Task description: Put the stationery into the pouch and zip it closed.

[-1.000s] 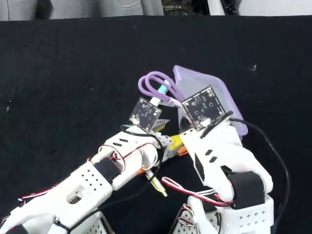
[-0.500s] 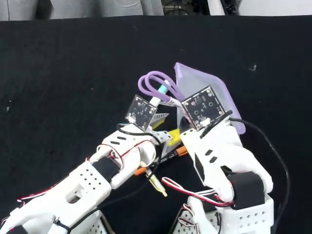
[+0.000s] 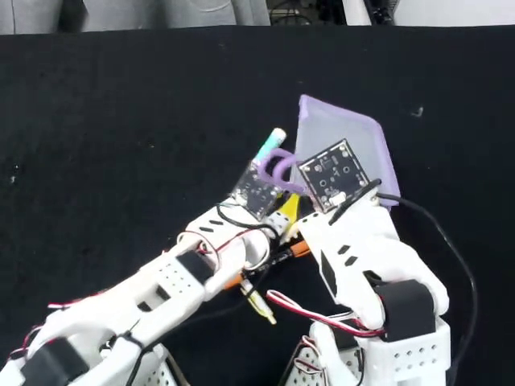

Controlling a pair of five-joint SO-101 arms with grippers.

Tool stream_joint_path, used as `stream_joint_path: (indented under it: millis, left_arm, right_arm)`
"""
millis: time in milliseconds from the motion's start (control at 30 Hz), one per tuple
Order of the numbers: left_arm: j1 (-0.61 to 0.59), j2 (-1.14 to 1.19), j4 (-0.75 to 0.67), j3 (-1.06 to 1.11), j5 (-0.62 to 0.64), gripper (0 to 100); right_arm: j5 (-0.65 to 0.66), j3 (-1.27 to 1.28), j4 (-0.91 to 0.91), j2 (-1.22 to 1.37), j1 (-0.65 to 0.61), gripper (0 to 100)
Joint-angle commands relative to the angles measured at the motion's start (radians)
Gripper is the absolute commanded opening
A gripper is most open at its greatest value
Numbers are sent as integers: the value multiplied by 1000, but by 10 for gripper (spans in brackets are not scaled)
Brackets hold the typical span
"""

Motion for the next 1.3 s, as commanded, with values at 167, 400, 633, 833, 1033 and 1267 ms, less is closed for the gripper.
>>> stream_joint_path:
  millis: [167, 400, 633, 833, 1033, 1267]
  left_arm:
    - [-8, 25, -68, -25, -40, 30]
    - [-53, 25, -66, -16, -41, 29]
    - [-171, 23, -63, -21, -41, 29]
    - [-243, -29, -58, 1, -41, 29]
    - [-325, -129, -58, 50, -41, 29]
    - [-237, -193, -57, 101, -41, 29]
  right_arm:
    - [0, -51, -9, -7, -2, 11]
    - [3, -53, 25, -7, 183, 11]
    - [110, -59, 109, -7, 296, 11]
    - [161, -59, 117, 2, 430, 11]
    - [201, -61, 107, 4, 551, 11]
    - [190, -61, 107, 4, 512, 11]
